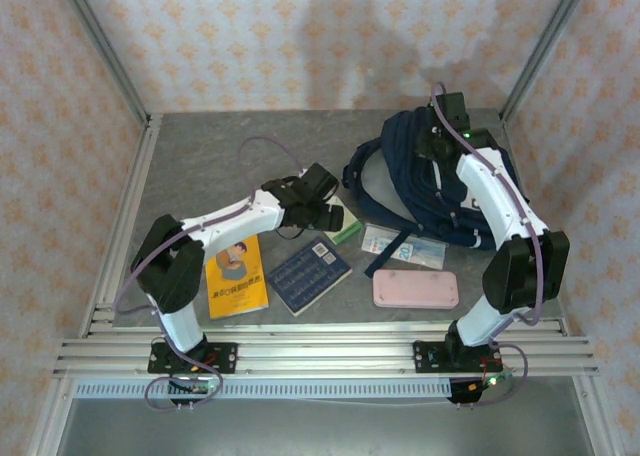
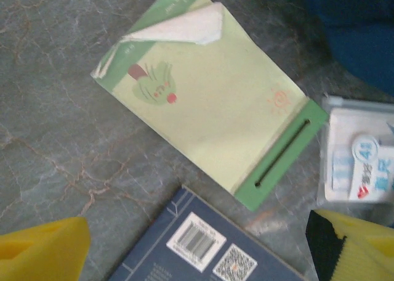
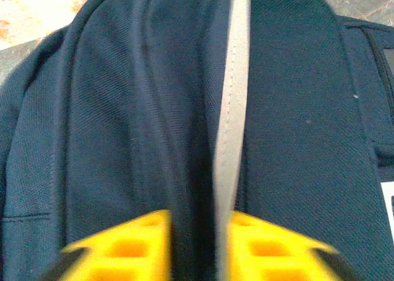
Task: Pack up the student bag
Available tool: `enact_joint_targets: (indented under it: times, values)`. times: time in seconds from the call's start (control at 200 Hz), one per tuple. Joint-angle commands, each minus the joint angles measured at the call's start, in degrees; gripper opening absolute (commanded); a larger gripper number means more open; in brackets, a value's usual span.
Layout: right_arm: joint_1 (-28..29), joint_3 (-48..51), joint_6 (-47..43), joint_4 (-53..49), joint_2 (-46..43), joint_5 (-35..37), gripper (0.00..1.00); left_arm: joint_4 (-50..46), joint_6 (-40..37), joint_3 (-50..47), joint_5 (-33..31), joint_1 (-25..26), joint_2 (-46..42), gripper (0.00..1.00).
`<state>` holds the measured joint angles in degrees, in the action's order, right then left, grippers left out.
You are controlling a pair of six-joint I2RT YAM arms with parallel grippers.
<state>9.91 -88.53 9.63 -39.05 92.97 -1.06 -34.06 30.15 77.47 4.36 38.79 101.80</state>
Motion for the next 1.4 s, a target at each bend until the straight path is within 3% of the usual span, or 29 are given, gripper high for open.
enact_joint_targets:
  times: [0.0, 0.13, 0.27, 0.49, 0.631, 0.746, 1.011, 1.391]
  values:
    - [-0.69, -0.21, 1.9, -1.04, -1.34, 0.58, 0.52, 1.04, 0.86, 5.99, 0.15, -1.99, 2.79, 0.91]
    - [0.83, 3.45, 5.79, -0.74, -6.62, 1.55, 0.62, -2.15, -3.5, 13.42, -1.35, -3.1, 7.28, 0.91]
    - [4.64, 13.11, 14.74, 2.87, -14.21, -3.42, 0.56, -2.76, -4.25, 19.56, 4.21, -6.87, 14.49, 0.87]
    - [16.54, 33.26, 34.74, 16.24, -22.36, -8.28, 0.52, -6.25, -9.27, 29.3, 7.71, -9.6, 23.9, 0.79]
    - [22.28, 41.84, 43.37, 26.8, -22.11, -8.17, 0.52, -7.0, -11.69, 32.9, 8.48, -9.98, 27.75, 0.79]
    - [23.4, 43.57, 46.41, 30.93, -18.41, -8.97, 0.5, -8.5, -12.48, 34.71, 10.36, -9.98, 30.8, 0.76]
    - [24.16, 44.28, 50.92, 38.23, -11.17, -10.69, 0.46, -3.6, -7.19, 24.57, 14.34, -10.03, 27.14, 0.74]
    - [24.9, 42.17, 52.26, 37.65, -4.36, -12.94, 0.43, -0.57, -3.35, 14.23, 12.27, -10.02, 20.04, 0.74]
